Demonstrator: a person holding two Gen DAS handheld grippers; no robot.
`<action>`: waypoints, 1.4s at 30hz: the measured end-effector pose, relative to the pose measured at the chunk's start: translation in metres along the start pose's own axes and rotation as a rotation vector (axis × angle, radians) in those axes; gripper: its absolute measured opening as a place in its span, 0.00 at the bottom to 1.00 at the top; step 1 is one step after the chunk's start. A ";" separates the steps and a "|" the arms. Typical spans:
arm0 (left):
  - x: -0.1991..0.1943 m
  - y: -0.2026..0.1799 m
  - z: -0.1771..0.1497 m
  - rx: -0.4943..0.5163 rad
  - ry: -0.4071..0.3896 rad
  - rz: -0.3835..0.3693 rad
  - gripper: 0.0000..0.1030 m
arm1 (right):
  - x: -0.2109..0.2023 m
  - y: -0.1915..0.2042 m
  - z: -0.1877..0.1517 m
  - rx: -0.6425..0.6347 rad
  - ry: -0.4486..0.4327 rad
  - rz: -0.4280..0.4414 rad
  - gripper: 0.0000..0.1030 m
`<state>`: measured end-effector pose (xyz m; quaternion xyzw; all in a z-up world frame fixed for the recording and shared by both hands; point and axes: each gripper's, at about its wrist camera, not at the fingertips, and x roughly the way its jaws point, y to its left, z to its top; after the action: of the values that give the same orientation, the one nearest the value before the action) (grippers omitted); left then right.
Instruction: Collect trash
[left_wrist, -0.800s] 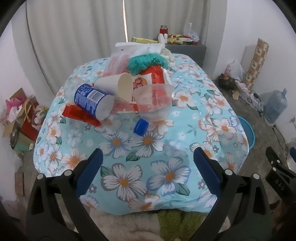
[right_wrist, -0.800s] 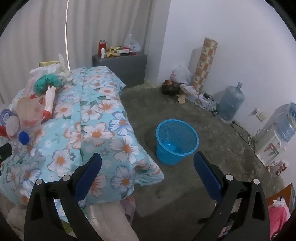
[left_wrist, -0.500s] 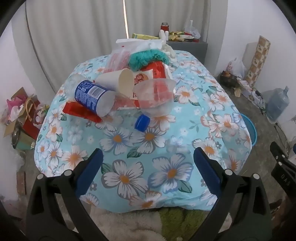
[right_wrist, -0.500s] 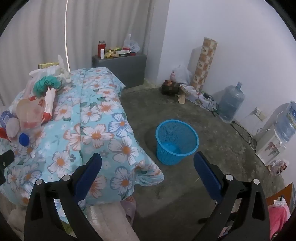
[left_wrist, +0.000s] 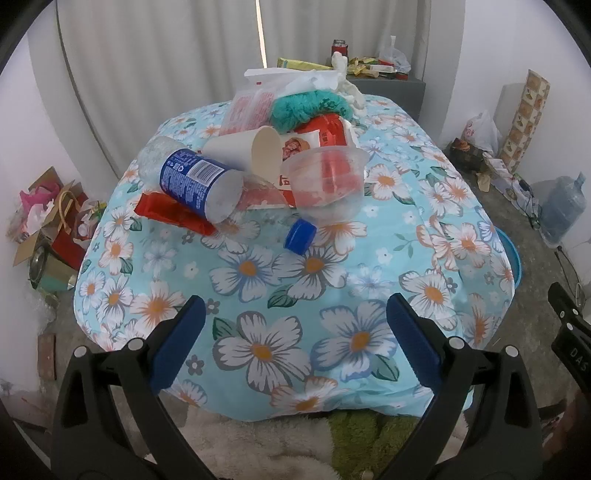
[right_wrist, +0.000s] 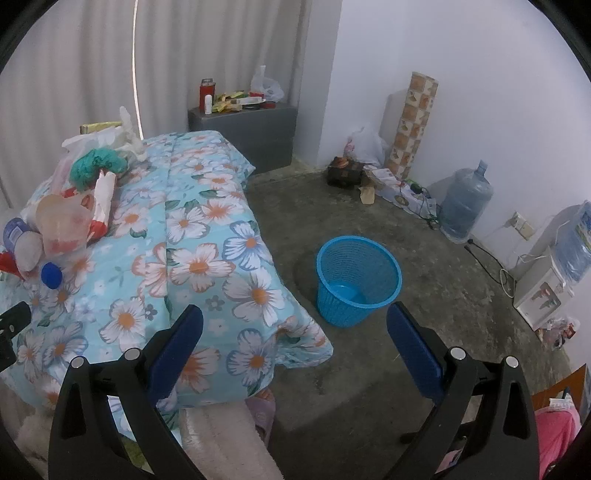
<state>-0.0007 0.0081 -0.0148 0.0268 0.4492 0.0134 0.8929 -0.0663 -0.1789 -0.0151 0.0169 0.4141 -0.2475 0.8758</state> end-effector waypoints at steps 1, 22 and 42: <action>0.000 0.000 0.000 0.000 -0.001 0.001 0.91 | 0.001 0.001 0.000 -0.001 0.001 0.000 0.94; -0.002 0.003 0.001 0.002 -0.007 0.011 0.91 | 0.002 0.004 -0.001 -0.003 0.006 0.002 0.94; -0.001 0.004 0.001 -0.001 -0.004 0.010 0.91 | 0.004 0.009 -0.004 -0.006 0.013 0.002 0.94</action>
<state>-0.0007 0.0121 -0.0129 0.0287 0.4473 0.0181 0.8937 -0.0629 -0.1716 -0.0216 0.0163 0.4206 -0.2452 0.8733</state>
